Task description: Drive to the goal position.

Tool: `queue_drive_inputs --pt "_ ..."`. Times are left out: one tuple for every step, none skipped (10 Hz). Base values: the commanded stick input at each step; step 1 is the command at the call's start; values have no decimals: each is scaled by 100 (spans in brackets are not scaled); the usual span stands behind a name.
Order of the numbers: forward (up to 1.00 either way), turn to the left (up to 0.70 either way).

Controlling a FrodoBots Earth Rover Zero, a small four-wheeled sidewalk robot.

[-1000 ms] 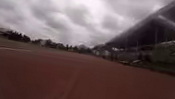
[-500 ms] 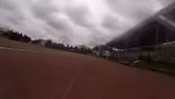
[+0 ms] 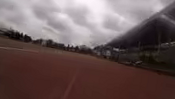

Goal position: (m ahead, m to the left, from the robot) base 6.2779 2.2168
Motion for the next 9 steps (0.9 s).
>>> queue_drive_inputs --pt "70 0" --pt "70 0" --pt "70 -12" --pt "70 -30" --pt "70 -23" --pt "70 -5" --pt "70 0" --pt "70 0" --pt "70 0"
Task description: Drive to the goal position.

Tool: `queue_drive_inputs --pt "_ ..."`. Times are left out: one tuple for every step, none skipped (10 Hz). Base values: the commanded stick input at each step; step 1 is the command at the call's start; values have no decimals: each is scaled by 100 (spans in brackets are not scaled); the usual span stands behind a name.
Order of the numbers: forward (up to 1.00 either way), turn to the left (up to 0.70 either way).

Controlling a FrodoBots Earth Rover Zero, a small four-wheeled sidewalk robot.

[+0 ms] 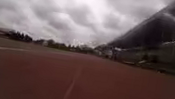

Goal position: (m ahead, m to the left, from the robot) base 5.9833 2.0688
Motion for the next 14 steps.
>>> queue_drive_inputs --pt "70 0" --pt "70 0" --pt "70 0" --pt "70 0" --pt "70 0" --pt "70 0" --pt "70 0" --pt "70 0" --pt "70 0" --pt "70 0" --pt "70 0" --pt "70 0" --pt "70 0" --pt "70 0"
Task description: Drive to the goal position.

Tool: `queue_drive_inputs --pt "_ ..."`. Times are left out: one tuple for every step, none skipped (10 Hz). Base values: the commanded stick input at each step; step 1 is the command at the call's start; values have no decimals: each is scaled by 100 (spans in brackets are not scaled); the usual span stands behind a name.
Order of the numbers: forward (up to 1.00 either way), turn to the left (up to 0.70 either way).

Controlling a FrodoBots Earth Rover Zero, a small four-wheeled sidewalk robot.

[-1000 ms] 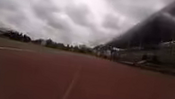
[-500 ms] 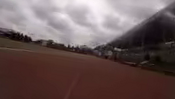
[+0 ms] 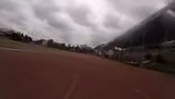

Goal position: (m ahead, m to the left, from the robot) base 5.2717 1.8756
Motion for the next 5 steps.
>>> queue_drive_inputs --pt "70 0" --pt "70 0" --pt "70 0" --pt "70 0" --pt "70 0"
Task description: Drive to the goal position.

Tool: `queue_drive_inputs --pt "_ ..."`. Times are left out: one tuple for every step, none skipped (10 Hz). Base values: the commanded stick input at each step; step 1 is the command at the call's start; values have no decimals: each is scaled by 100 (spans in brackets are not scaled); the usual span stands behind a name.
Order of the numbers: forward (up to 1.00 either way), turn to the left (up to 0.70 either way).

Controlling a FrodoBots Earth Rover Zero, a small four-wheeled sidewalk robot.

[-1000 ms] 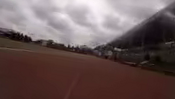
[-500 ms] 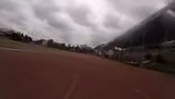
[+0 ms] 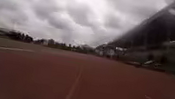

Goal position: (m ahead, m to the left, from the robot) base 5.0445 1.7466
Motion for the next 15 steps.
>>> queue_drive_inputs --pt "70 0" --pt "70 0" --pt "70 0" --pt "70 0" --pt "70 0" --pt "70 0" --pt "70 0" --pt "70 0" --pt "70 -5" --pt "70 -23" --pt "70 -35" --pt "70 -35" --pt "70 -28" --pt "70 -11" --pt "70 0"
